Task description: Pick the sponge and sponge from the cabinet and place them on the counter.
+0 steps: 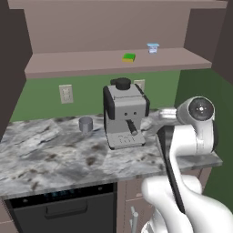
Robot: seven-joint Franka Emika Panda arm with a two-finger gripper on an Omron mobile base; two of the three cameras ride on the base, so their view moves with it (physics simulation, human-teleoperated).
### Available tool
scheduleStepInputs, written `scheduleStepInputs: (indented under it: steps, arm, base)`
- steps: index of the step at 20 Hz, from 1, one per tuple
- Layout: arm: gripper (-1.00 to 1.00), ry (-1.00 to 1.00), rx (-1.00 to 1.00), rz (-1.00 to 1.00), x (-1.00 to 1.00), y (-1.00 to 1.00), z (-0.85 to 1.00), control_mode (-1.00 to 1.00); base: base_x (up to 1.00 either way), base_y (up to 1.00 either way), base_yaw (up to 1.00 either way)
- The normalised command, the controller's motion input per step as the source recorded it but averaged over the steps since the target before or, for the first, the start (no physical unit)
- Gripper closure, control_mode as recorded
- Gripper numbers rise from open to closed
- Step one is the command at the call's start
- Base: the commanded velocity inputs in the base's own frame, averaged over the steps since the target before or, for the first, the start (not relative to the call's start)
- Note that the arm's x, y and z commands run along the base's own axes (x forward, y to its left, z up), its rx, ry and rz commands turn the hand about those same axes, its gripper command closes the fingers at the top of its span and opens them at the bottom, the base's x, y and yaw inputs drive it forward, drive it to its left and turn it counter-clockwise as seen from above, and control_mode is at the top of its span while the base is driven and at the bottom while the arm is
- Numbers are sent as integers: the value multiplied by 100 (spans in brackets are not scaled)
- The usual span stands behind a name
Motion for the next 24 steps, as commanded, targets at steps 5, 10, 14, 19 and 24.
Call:
scheduleStepInputs:
  steps: [5,10,14,19,24]
  arm:
    - [-100,0,0,6,-29,26,37,-100]
    - [-100,0,0,7,-19,30,42,-100]
    - [-100,-1,0,7,-10,30,42,-100]
    - [-100,-3,0,8,-3,28,48,-100]
    - [-100,-6,0,8,0,22,57,-100]
  base:
    - [0,0,0]
    - [0,0,0]
    - [0,0,0]
    - [0,0,0]
    - [0,0,0]
